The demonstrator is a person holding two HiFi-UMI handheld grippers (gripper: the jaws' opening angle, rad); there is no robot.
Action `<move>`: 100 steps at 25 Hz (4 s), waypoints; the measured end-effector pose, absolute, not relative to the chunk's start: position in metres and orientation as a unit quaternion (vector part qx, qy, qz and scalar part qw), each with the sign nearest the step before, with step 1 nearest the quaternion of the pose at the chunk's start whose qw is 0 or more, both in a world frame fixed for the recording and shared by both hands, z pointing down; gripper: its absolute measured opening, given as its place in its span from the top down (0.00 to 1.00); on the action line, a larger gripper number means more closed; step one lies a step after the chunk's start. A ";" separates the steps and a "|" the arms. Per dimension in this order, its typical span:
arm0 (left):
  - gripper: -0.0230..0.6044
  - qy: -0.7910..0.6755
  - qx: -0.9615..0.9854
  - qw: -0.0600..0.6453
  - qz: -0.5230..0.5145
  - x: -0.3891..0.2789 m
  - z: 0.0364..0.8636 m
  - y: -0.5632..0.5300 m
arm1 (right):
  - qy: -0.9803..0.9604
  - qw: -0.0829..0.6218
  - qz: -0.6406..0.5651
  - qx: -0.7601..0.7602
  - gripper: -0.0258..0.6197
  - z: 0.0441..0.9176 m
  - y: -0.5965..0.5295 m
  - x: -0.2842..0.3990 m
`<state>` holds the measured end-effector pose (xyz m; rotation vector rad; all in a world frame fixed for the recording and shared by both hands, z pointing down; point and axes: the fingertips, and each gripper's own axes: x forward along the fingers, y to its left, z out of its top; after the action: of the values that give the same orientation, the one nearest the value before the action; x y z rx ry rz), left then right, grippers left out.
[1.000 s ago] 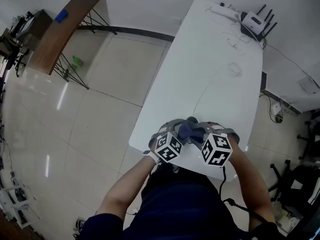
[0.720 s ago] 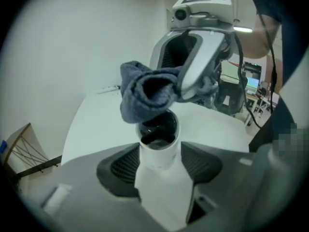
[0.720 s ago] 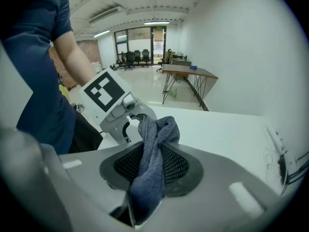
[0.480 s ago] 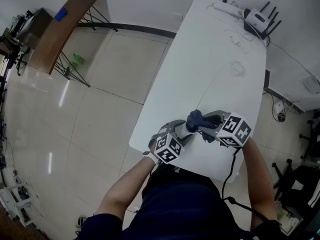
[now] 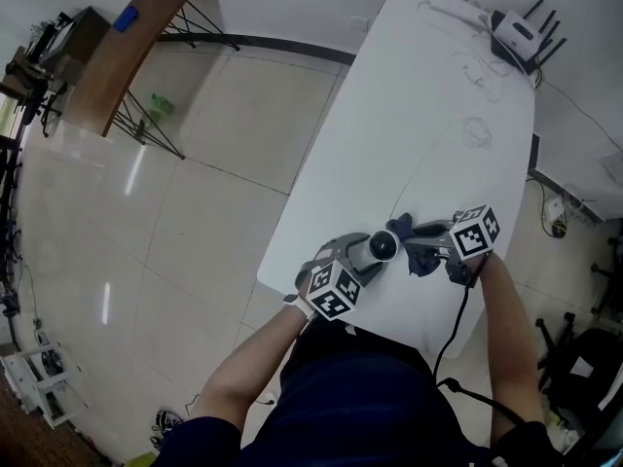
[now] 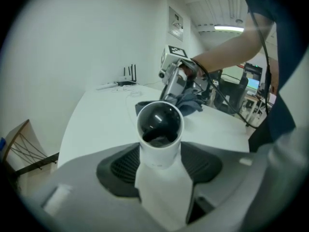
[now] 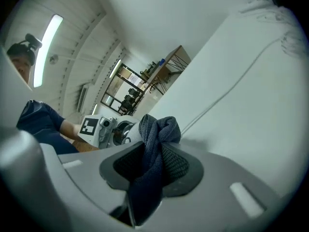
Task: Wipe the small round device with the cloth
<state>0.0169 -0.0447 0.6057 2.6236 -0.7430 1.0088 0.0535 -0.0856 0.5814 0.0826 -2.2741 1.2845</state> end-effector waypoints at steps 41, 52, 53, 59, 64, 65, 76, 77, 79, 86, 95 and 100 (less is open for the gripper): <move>0.53 -0.230 0.901 0.115 0.349 0.018 0.600 -0.013 | -0.836 0.343 0.144 0.402 0.78 0.537 -0.001 0.088; 0.53 -0.166 0.912 0.076 0.368 0.043 0.606 -0.017 | -0.799 0.495 0.115 0.322 0.78 0.613 0.025 0.089; 0.53 -0.165 0.912 0.077 0.368 0.044 0.607 -0.015 | -0.787 0.530 0.098 0.299 0.78 0.622 0.029 0.089; 0.53 -0.173 0.912 0.075 0.365 0.041 0.606 -0.014 | -0.697 0.693 -0.035 0.182 0.78 0.652 0.040 0.098; 0.53 -0.184 0.921 0.071 0.337 0.039 0.583 -0.019 | -0.737 0.625 0.049 0.252 0.78 0.632 0.034 0.095; 0.53 -0.186 0.924 0.076 0.324 0.039 0.574 -0.020 | -0.753 0.592 0.074 0.278 0.79 0.619 0.031 0.094; 0.59 -0.240 0.935 0.119 0.232 0.032 0.517 -0.067 | -0.793 0.475 -0.047 0.378 0.79 0.506 0.001 0.057; 0.59 -0.247 0.933 0.123 0.231 0.029 0.518 -0.070 | -0.792 0.484 -0.056 0.368 0.79 0.510 0.001 0.051; 0.59 -0.255 0.930 0.132 0.231 0.025 0.521 -0.073 | -0.789 0.496 -0.064 0.357 0.79 0.519 0.004 0.046; 0.59 -0.244 0.926 0.150 0.246 0.027 0.539 -0.061 | -0.778 0.466 0.086 0.412 0.78 0.539 0.025 0.075; 0.59 -0.235 0.926 0.167 0.245 0.034 0.546 -0.049 | -0.760 0.508 0.129 0.385 0.78 0.593 0.033 0.079; 0.59 -0.240 0.922 0.174 0.247 0.030 0.551 -0.048 | -0.751 0.542 0.138 0.352 0.78 0.621 0.032 0.082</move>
<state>0.0304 -0.0482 0.5506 2.6154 -0.6800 0.7017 0.0816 0.0321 0.6212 0.8354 -1.7827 0.3273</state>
